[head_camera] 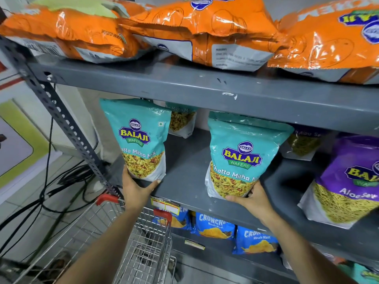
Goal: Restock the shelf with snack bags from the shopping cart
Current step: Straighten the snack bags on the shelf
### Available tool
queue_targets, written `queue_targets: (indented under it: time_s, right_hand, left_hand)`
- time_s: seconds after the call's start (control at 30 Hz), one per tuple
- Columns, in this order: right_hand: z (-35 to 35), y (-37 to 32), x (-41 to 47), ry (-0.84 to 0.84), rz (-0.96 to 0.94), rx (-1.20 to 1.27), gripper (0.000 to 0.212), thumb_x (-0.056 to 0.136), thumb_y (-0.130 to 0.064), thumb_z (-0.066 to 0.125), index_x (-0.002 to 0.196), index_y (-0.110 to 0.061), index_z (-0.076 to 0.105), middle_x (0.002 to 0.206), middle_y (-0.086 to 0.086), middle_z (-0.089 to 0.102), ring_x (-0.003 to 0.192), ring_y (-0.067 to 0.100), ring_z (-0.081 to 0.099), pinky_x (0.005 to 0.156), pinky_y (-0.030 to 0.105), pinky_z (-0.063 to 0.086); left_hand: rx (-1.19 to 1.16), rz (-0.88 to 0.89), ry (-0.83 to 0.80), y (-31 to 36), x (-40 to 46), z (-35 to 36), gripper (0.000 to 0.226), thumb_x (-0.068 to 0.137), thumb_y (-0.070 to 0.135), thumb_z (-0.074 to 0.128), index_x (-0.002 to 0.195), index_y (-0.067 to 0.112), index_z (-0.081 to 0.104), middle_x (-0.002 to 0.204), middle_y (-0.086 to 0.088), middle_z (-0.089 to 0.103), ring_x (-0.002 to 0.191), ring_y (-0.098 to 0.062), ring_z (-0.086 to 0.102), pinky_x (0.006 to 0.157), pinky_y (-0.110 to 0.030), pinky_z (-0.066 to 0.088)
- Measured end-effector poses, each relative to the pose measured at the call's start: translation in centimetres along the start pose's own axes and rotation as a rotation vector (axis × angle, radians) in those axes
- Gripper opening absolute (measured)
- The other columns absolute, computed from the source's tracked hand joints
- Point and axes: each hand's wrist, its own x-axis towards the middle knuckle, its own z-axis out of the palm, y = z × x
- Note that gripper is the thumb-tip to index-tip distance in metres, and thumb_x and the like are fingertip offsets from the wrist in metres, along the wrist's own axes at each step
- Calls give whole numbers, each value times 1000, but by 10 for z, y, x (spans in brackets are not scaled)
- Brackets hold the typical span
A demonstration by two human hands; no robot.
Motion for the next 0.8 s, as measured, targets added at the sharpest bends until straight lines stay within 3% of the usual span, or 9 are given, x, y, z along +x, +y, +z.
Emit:
queue_targets:
  time_s: [0.13,0.17,0.27,0.37,0.5,0.6,0.67,0.73,0.8]
  right_hand:
    - [1,-3,-3,-17,-11,14,95,28,-48,96,107,-53,44,116,-19,64,109,1,62,88,25,54]
    - [-1,-3,-4,-25,-17,30,95,30,-43,98,108,-54,44,116,-20,64,108,-1,62,85,20,54]
    - [-12,2,-15,-24,-66,92,91,49,-17,96,117,-50,44,121,-21,63,111,-10,61,84,8,50]
    - [-32,16,-39,75,-80,115,72,69,-3,84,129,-24,51,132,-7,59,123,2,54,104,16,40]
    - [-88,41,-79,284,-115,14,32,77,-4,78,102,-21,68,115,0,70,106,-1,64,103,21,45]
    - [-143,59,-109,519,-109,-138,10,77,-12,80,84,-13,72,91,4,74,85,-8,65,83,4,44]
    - [-179,71,-129,728,-88,-187,19,74,-23,83,69,-14,67,68,2,68,64,-9,60,64,1,41]
    - [-214,78,-146,907,-95,-179,32,68,-31,85,63,-17,57,61,3,60,56,3,56,58,11,41]
    - [-252,88,-155,1076,-115,-257,41,62,-30,90,78,-14,56,76,9,59,71,22,57,69,27,45]
  left_hand:
    - [26,-85,-7,1,-7,-1,116,53,37,93,144,17,25,145,-7,40,134,-21,40,113,-40,34]
    - [32,-93,25,3,-15,-1,107,57,35,92,142,16,29,142,-7,40,132,-19,40,112,-38,35]
    - [65,55,177,20,-52,7,44,79,28,77,109,15,48,107,-5,50,99,-10,46,91,-41,47]
    - [3,147,115,47,-97,34,18,84,23,65,83,19,47,83,-1,48,78,-16,44,74,-38,42]
    - [-159,227,-217,95,-157,91,26,84,9,64,72,23,46,72,7,48,68,-8,49,64,-20,39]
    - [-152,306,-541,130,-194,141,19,82,9,71,73,16,56,72,2,53,69,-15,53,66,-30,46]
    - [-139,317,-751,154,-211,177,16,77,15,78,85,10,66,82,-4,58,78,-19,59,75,-38,50]
    - [-128,281,-886,173,-220,213,48,70,24,85,111,7,66,103,-2,60,98,-18,60,91,-36,49]
    - [-118,177,-972,192,-223,243,93,61,35,89,139,11,45,130,6,47,122,-10,47,107,-26,37]
